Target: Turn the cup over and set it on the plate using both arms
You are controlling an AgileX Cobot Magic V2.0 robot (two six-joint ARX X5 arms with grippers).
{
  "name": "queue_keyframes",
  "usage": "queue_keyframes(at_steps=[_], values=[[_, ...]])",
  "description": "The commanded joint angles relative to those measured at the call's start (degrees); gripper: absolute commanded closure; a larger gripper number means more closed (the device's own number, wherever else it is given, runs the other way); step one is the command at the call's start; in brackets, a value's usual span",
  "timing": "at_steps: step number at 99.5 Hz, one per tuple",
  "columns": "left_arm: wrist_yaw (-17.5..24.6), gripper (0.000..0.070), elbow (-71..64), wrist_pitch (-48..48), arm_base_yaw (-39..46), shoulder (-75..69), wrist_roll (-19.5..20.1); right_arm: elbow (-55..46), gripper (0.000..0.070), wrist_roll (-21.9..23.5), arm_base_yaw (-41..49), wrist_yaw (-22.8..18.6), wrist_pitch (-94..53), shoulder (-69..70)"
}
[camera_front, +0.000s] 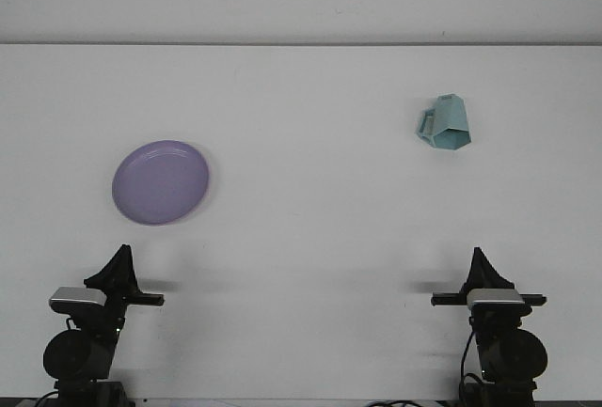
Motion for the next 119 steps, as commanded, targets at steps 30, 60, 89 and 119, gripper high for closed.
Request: queue_keyframes(at_steps=[30, 60, 89, 119], values=[[-0.28, 0.0685, -1.07, 0.55, 0.0, -0.09, -0.15, -0.13, 0.07, 0.81, 0.04, 0.02, 0.59, -0.04], [-0.28, 0.0685, -1.05, 0.72, 0.0, -0.09, -0.2, -0.13, 0.07, 0.15, 0.04, 0.02, 0.59, -0.04], [-0.28, 0.0685, -1.05, 0.79, 0.0, -0.09, -3.17, -0.13, 0.07, 3.69, 0.04, -0.57, 0.74, -0.04], [-0.28, 0.0688, -1.05, 0.74, 0.0, -0.09, -3.15, 1.03, 0.07, 16.52, 0.0, 1.29, 5.25, 0.0]])
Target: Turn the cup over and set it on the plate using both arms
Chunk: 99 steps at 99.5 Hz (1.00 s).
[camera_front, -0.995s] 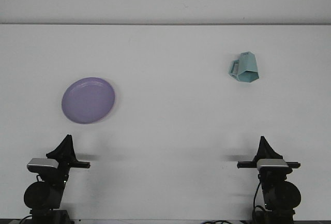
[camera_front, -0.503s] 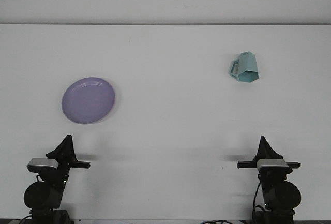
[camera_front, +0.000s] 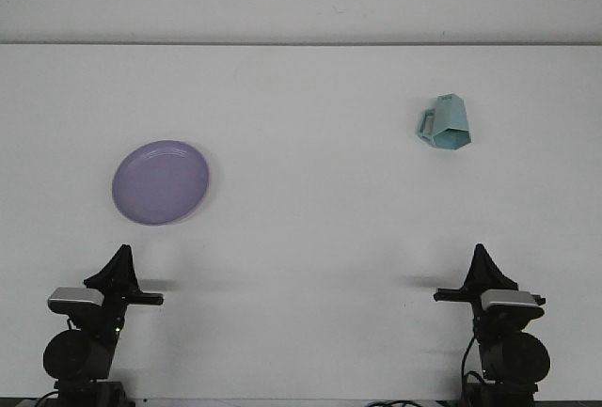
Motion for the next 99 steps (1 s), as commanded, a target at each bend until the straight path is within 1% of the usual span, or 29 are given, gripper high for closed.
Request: queue_keyframes(at_steps=[1, 10, 19, 38, 55, 58, 61, 64, 71, 74, 76, 86, 99], values=[[-0.28, 0.0688, -1.05, 0.72, 0.0, -0.09, -0.26, 1.33, 0.07, 3.69, 0.0, 1.92, 0.17, 0.04], [-0.31, 0.0688, -1.05, 0.83, 0.0, -0.09, -0.04, 5.49, 0.07, 2.56, 0.0, 7.21, -3.23, 1.86], [-0.31, 0.0688, -1.05, 0.96, 0.0, -0.09, -0.07, 10.19, 0.07, 2.23, -0.02, 8.81, -4.2, 6.19], [-0.31, 0.0688, -1.05, 0.96, 0.0, -0.09, -0.07, 20.5, 0.07, -6.21, -0.02, 8.81, -1.22, 21.4], [-0.31, 0.0688, -1.01, 0.96, 0.0, -0.09, -0.09, 25.44, 0.0694, -14.19, -0.02, 8.48, 9.6, 36.48], [-0.28, 0.0688, -1.01, 0.96, 0.0, -0.09, -0.09, 25.81, 0.0671, -15.23, -0.02, 8.31, 11.85, 39.23], [-0.31, 0.0688, -0.98, 0.96, 0.0, -0.09, -0.09, 26.1, 0.0616, -16.13, -0.02, 8.0, 14.03, 41.9], [-0.28, 0.0688, -0.96, 0.98, 0.0, -0.09, -0.09, 26.23, 0.0532, -17.03, -0.02, 7.54, 16.15, 44.57], [-0.31, 0.0688, -0.96, 1.03, 0.0, -0.09, -0.09, 26.23, 0.0297, -18.88, -0.02, 7.21, 21.33, 50.75], [-0.31, 0.0688, -0.96, 1.01, 0.0, -0.09, -0.09, 26.23, 0.0239, -19.61, -0.04, 7.21, 23.45, 53.44], [-0.31, 0.0688, -0.96, 1.03, 0.0, -0.09, -0.09, 26.23, 0.0227, -20.09, -0.04, 7.23, 24.87, 55.28], [-0.28, 0.0688, -0.96, 1.25, 0.0, -0.09, -0.09, 26.29, 0.0227, -22.73, -0.42, 7.19, 33.16, 64.65], [-0.31, 0.0688, -0.96, 2.78, 0.0, -0.09, -0.07, 28.44, 0.0227, -24.46, -1.92, 6.49, 41.0, 77.75]])
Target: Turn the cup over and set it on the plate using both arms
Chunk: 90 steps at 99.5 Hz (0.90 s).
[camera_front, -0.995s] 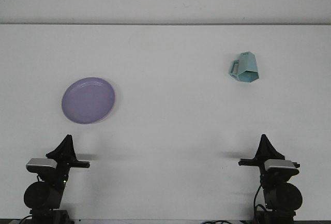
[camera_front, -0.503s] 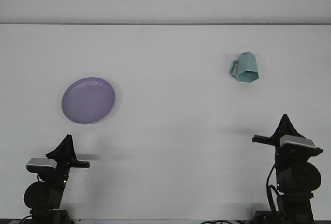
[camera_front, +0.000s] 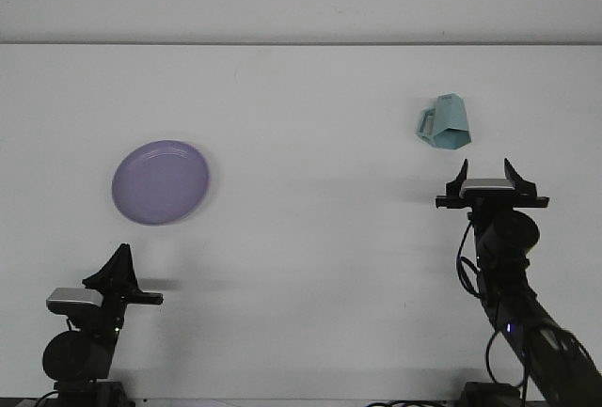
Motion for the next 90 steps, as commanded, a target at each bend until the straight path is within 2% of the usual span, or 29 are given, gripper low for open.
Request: queue_keyframes(at_steps=[1, 34, 60, 90], values=[[-0.31, 0.0688, -0.96, 1.51, 0.0, -0.09, -0.09, 2.27, 0.0227, -2.19, -0.74, -0.61, 2.75, 7.26], [-0.31, 0.0688, -0.7, 2.56, 0.0, -0.09, 0.33, 18.73, 0.0227, -5.2, -4.13, -3.56, 4.44, 31.47], [-0.31, 0.0688, -0.63, 2.56, 0.0, -0.09, 0.33, 29.57, 0.0228, -9.51, -6.47, -7.65, 1.49, 41.0], [-0.31, 0.0688, -0.63, 2.54, 0.0, -0.09, 0.31, 38.34, 0.0229, -11.52, -8.09, -13.31, -1.55, 47.58]])
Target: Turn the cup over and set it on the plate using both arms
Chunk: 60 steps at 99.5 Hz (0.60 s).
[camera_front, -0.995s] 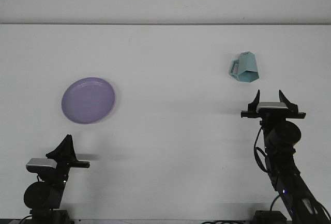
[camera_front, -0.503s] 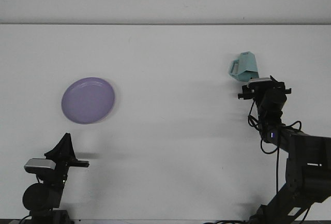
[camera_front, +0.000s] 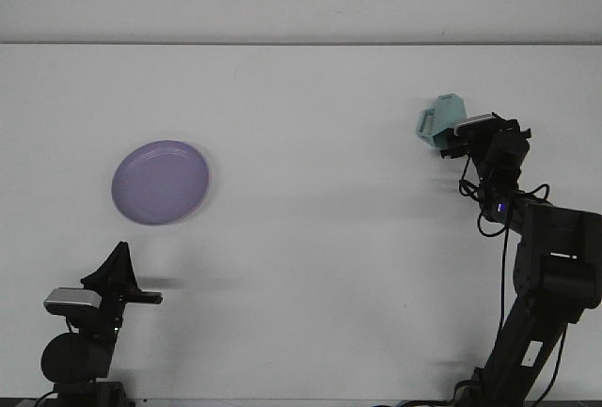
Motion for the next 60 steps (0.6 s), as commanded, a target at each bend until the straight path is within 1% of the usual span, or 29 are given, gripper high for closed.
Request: queue_keyframes(at_steps=[1, 12, 19, 24, 29, 35, 45, 60], values=[[-0.28, 0.0688, -0.66, 0.72, 0.0, -0.09, 0.28, 1.75, 0.0229, -0.96, -0.28, -1.46, 0.04, 2.4], [-0.28, 0.0688, -0.66, 0.72, 0.0, -0.09, 0.28, 2.54, 0.0234, -3.69, -0.44, -2.91, 0.15, 3.23], [-0.28, 0.0688, -0.66, 0.72, 0.0, -0.09, 0.28, 2.82, 0.0263, -5.05, -0.46, -3.45, 0.22, 3.54], [-0.28, 0.0688, -0.66, 0.72, 0.0, -0.09, 0.28, 3.17, 0.0307, -5.14, -0.55, -4.44, 0.57, 3.98], [-0.28, 0.0688, -0.66, 0.72, 0.0, -0.09, 0.28, 3.43, 0.0376, -5.16, -0.7, -5.73, 0.46, 4.07], [-0.28, 0.0688, -0.66, 0.72, 0.0, -0.09, 0.28, 3.54, 0.0506, -5.16, -0.92, -6.21, 0.46, 4.26], [-0.28, 0.0688, -0.66, 0.72, 0.0, -0.09, 0.28, 3.54, 0.0697, -5.14, -0.92, -7.21, 0.44, 4.26], [-0.28, 0.0688, -0.66, 0.7, 0.0, -0.09, 0.28, 3.67, 0.07, -5.07, -0.92, -7.89, 0.48, 4.26]])
